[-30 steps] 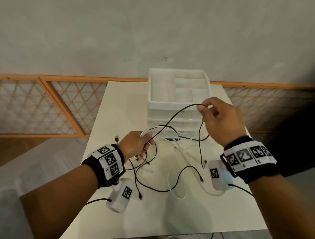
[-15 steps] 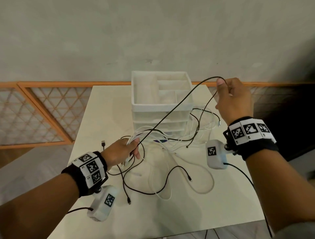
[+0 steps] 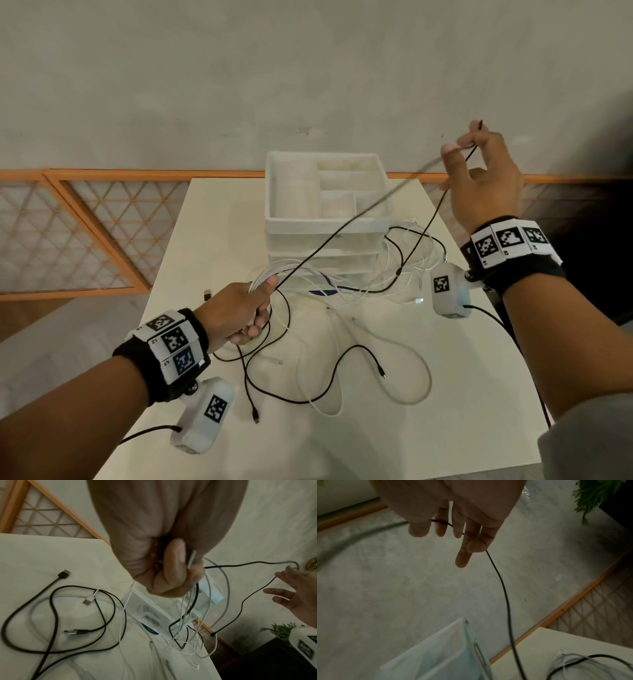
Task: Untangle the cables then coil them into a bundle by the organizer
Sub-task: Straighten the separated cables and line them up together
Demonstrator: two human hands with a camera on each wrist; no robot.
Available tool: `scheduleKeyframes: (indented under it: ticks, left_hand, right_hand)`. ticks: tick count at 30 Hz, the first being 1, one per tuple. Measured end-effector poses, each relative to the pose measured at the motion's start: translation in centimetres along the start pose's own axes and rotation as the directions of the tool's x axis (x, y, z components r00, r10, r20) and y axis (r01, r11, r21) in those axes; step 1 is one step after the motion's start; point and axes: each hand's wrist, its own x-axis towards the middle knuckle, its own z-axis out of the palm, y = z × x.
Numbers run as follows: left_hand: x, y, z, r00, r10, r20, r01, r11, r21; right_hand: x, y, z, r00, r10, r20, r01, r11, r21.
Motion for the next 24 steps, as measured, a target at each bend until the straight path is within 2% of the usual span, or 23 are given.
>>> scheduleKeyframes:
  ticks: [2,4,5,6,8,10,13,17,18,20,21,22,24]
  left_hand:
    - [-0.1,-0.1,-0.1,1.000,-0.005,0.023,0.005,1.000,0.031]
    - [-0.1,-0.1,-0.3,0.999,-0.013,0.049,0.009,0.996,0.089]
    - [0.0,-0.1,-0.3,0.999,-0.018,0.041,0.013,0.993,0.121]
    - [0.1,-0.1,-0.3,1.000,-0.026,0.018,0.023,0.989,0.145]
    - [0.6,-0.4,-0.3,0.998,-0.052,-0.042,0.058,0.984,0.169]
    - [1.0,-0.5,-0.1,0.992,-0.088,-0.090,0.103,0.978,0.180]
    - [1.3,-0.1,0.3,0.987,-0.116,-0.107,0.133,0.977,0.167]
    - [1.5,0.6,0.3,0.989,-0.034,-0.141,0.089,0.910,0.406]
    - [1.5,0.9,0.3,0.990,-0.002,-0.140,0.057,0.918,0.392]
    - [1.3,1.6,0.5,0.994,0.050,-0.094,-0.029,0.975,0.220]
    - [1.1,2.0,0.6,0.995,0.067,-0.073,-0.057,0.989,0.134]
    - [0.9,2.4,0.7,0.996,0.075,-0.056,-0.070,0.994,0.083]
    - [0.5,3.1,0.4,0.995,0.093,-0.031,-0.089,0.990,0.110]
  right_hand:
    - [-0.1,0.8,0.2,0.996,0.062,0.067,-0.061,0.998,-0.027]
    - [-0.5,1.8,0.5,0.970,0.138,0.197,-0.112,0.984,-0.141]
    - [-0.8,2.2,0.6,0.967,0.145,0.211,-0.108,0.978,-0.179]
    - [-0.9,2.4,0.6,0.977,0.128,0.169,-0.094,0.976,-0.198]
    - [-0.6,2.0,0.6,0.998,0.058,0.001,-0.057,0.988,-0.146]
    - [-0.1,1.0,0.7,0.997,0.003,-0.072,-0.008,0.997,-0.071]
    - [0.6,0.6,0.7,0.997,-0.058,-0.056,0.049,0.989,-0.143]
    - [1.2,0.9,1.1,1.000,-0.026,-0.006,0.025,0.989,-0.145]
    - [1.2,1.4,1.3,1.000,0.003,0.019,0.000,0.986,-0.167]
    - [0.8,2.9,1.5,0.988,0.101,0.117,-0.064,0.957,-0.284]
    - [0.2,3.9,1.5,0.962,0.185,0.203,-0.094,0.916,-0.390]
    - [-0.8,5.1,1.5,0.908,0.291,0.303,-0.103,0.854,-0.510]
    - [-3.1,6.8,1.6,0.761,0.465,0.453,-0.034,0.726,-0.687]
